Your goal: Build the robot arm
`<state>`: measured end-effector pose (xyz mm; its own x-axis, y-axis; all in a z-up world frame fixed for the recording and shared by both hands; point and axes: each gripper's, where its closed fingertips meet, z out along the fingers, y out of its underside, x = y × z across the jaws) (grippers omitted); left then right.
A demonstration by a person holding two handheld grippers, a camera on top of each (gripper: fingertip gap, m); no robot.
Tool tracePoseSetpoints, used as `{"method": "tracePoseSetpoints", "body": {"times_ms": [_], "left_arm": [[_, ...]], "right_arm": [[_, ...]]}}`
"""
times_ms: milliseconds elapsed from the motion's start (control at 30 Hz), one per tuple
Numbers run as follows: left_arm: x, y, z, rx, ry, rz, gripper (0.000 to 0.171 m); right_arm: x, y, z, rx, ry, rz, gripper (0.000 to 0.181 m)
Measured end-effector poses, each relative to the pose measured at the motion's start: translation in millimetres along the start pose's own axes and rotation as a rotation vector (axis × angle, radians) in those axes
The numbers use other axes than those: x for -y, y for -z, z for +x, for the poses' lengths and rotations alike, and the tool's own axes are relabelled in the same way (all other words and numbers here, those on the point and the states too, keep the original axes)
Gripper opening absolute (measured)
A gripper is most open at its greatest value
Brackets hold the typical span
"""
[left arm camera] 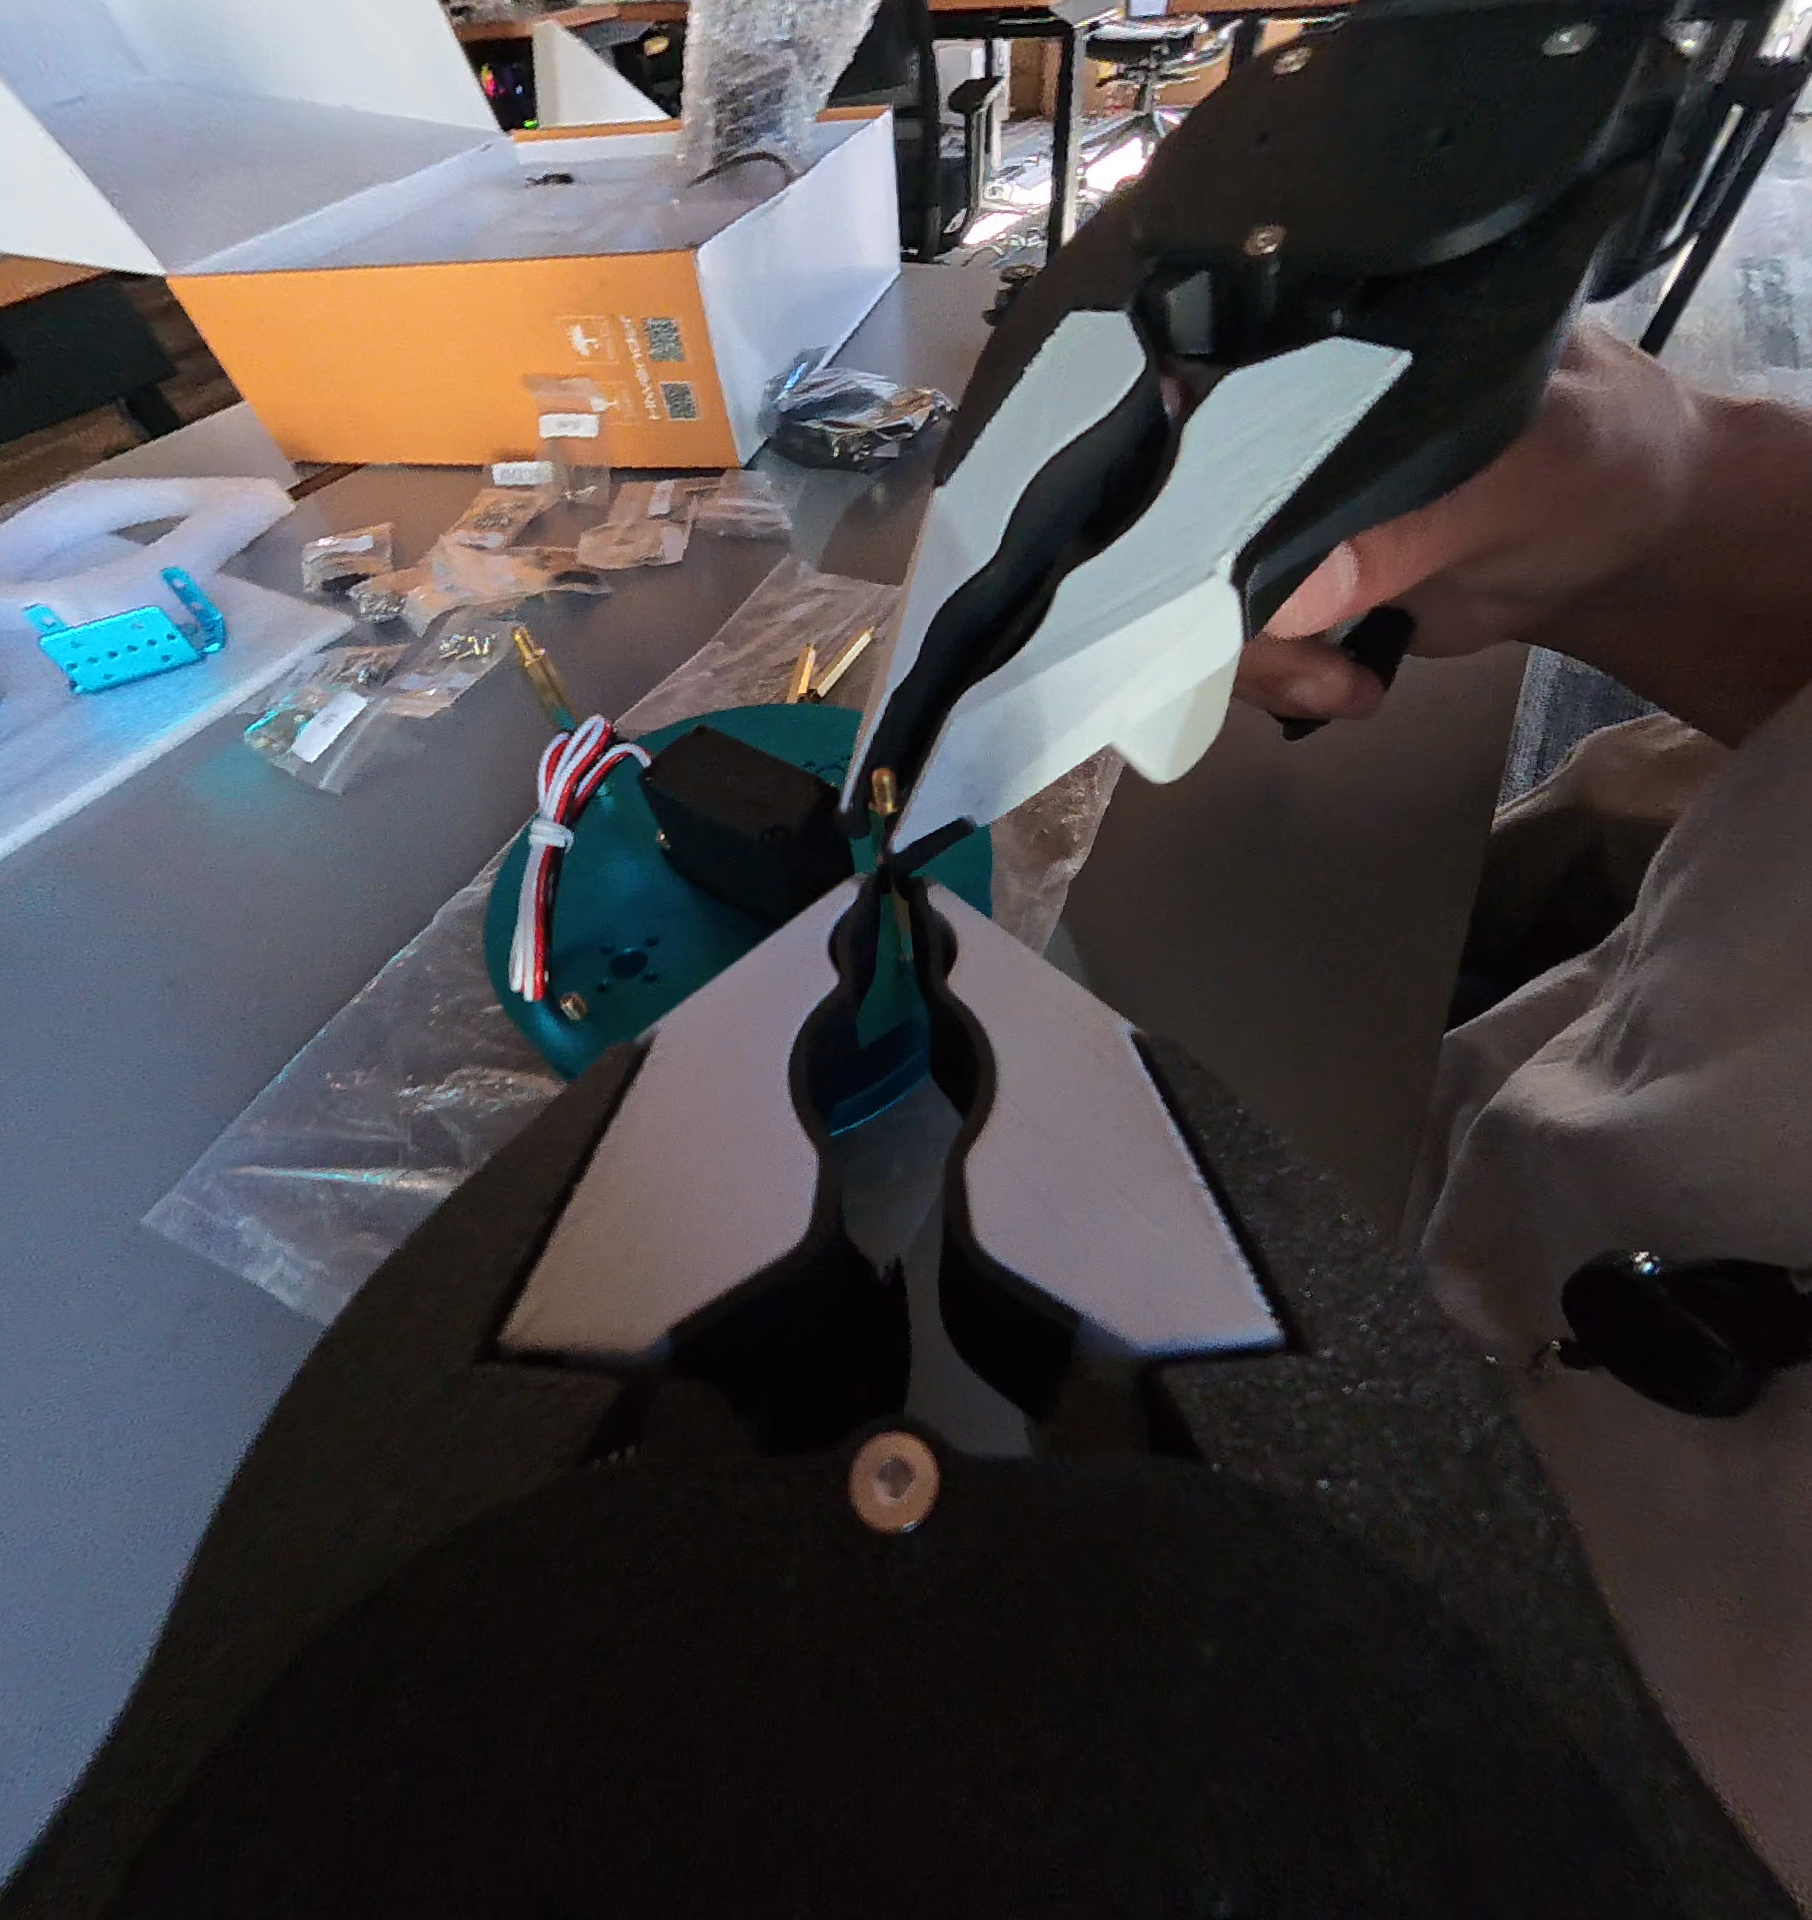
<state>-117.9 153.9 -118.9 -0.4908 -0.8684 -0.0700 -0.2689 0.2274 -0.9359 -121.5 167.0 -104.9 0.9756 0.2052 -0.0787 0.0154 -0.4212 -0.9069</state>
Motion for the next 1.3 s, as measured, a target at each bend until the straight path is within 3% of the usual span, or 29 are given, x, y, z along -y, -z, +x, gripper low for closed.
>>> {"method": "tracePoseSetpoints", "body": {"times_ms": [200,300,500,633,733,867,967,1167,1300], "left_arm": [[0,-3,3,-0.098,-0.076,-0.011,0.005],[0,-3,2,-0.144,-0.072,-0.025,0.004],[-3,4,-1,-0.032,-0.09,-0.072,0.009],[1,1,-7,0.038,-0.074,-0.051,0.02],[1,-1,-12,0.041,-0.079,-0.044,0.026],[-2,-2,-2,-0.048,-0.132,-0.025,0.004],[-2,-3,0,-0.083,-0.146,-0.012,0.004],[-6,-2,-8,-0.074,-0.157,-0.035,0.004],[-10,-2,-10,-0.066,-0.152,-0.055,0.007]], "right_arm": [[-3,3,-2,0.14,0.092,0.05,0.009],[-3,2,1,0.181,0.127,-0.008,0.005],[-1,-6,-2,0.068,0.221,-0.159,0.005],[-2,-6,1,-0.014,0.108,-0.212,0.005],[-3,-3,2,-0.052,0.008,-0.199,0.004],[-4,-2,4,-0.09,-0.035,-0.167,0.005],[-3,1,6,-0.098,0.021,-0.131,0.013],[-5,4,-9,0.129,-0.029,0.019,0.044],[-12,0,-6,0.146,-0.027,0.018,0.04]]}}
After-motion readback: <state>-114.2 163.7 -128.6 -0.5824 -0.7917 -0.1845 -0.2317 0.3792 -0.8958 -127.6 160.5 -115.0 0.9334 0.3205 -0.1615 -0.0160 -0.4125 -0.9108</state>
